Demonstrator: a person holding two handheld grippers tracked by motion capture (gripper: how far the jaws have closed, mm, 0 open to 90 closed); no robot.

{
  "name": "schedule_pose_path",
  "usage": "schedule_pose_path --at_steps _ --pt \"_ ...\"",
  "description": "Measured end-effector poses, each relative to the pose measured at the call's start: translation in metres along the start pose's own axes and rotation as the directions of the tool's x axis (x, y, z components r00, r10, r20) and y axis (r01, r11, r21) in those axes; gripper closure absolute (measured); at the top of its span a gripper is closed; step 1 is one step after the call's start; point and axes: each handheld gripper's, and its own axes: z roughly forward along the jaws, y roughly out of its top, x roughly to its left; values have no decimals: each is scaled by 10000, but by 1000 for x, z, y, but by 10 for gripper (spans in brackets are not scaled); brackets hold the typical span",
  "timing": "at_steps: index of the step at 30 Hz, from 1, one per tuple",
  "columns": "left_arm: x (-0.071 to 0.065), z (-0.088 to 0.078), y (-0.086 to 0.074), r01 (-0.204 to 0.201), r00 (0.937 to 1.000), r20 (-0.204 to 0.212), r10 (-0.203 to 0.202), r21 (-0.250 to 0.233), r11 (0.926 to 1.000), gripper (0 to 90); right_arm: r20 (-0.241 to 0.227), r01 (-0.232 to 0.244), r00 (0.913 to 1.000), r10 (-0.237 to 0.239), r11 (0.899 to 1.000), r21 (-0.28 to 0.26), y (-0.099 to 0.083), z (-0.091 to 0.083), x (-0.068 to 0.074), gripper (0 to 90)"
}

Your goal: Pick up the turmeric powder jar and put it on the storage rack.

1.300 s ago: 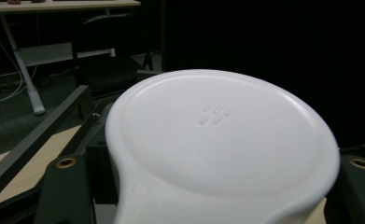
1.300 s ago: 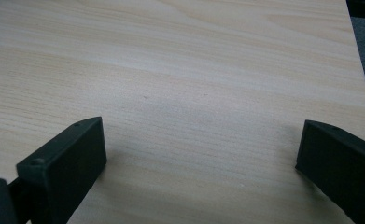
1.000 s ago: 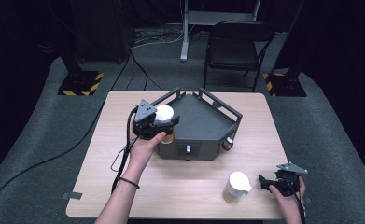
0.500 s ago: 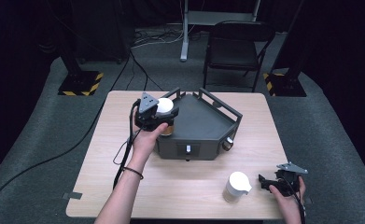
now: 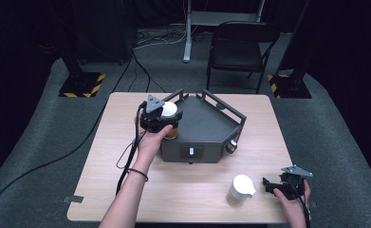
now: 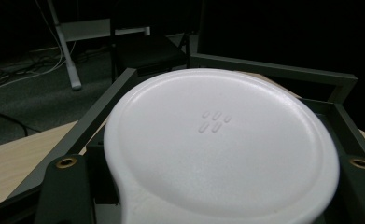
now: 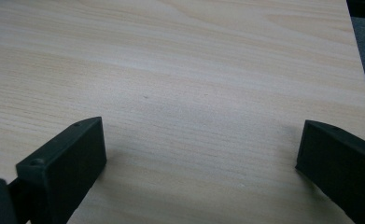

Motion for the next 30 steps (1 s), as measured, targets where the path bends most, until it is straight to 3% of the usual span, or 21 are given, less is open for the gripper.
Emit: schedule_pose_path --at_steps 7,14,19,23,30 --pt "1 2 4 -52 10000 53 52 130 9999 298 -3 1 10000 -1 10000 1 0 0 0 2" --pt "1 -3 7 -120 9999 15 120 389 9992 195 -3 4 10000 -4 10000 4 0 0 0 1" --pt "4 -13 1 68 10000 42 -69 194 9998 82 -5 1 10000 -1 10000 12 0 0 0 0" --pt "9 -25 -1 36 9995 327 -38 83 10000 70 -8 5 10000 -5 10000 9 0 0 0 0" --pt "14 -43 -4 -295 9985 468 285 212 9993 58 -6 6 10000 -6 10000 8 0 0 0 0"
